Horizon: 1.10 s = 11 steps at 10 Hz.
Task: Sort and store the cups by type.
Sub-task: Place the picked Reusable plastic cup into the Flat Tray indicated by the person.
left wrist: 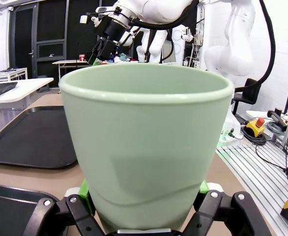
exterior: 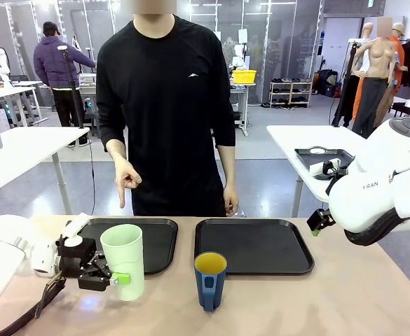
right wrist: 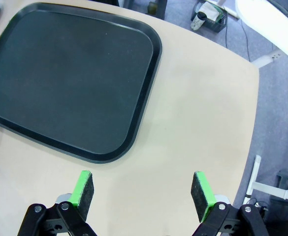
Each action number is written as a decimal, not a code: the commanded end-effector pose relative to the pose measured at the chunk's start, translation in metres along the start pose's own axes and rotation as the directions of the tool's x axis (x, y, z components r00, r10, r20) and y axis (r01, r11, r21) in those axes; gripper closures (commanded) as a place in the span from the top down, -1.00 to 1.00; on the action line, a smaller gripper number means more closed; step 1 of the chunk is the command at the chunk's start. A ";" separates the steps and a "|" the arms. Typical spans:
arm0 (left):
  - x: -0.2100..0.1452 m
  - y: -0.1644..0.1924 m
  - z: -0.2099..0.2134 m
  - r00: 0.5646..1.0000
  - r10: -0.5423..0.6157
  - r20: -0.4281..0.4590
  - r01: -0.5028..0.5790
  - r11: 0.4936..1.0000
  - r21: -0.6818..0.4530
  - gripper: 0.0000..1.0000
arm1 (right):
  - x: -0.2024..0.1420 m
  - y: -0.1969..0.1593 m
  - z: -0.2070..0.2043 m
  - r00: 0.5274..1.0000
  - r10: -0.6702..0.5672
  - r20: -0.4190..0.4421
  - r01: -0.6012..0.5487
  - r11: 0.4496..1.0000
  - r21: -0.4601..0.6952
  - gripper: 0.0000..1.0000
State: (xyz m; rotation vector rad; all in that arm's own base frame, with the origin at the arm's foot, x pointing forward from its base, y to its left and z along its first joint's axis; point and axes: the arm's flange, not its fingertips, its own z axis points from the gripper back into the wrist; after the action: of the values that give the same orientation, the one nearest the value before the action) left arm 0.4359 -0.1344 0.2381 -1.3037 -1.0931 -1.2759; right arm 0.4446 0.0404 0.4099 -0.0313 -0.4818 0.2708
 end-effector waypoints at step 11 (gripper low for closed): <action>0.029 0.038 0.042 0.995 -0.092 0.037 0.087 0.990 0.115 0.69 | -0.001 0.000 -0.001 1.000 -0.001 -0.002 0.001 1.000 0.002 1.00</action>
State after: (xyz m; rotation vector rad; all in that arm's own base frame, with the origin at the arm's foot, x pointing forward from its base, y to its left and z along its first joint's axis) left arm 0.4679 -0.1050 0.2569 -1.2246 -1.1766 -1.2648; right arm 0.4446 0.0404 0.4099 -0.0313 -0.4818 0.2708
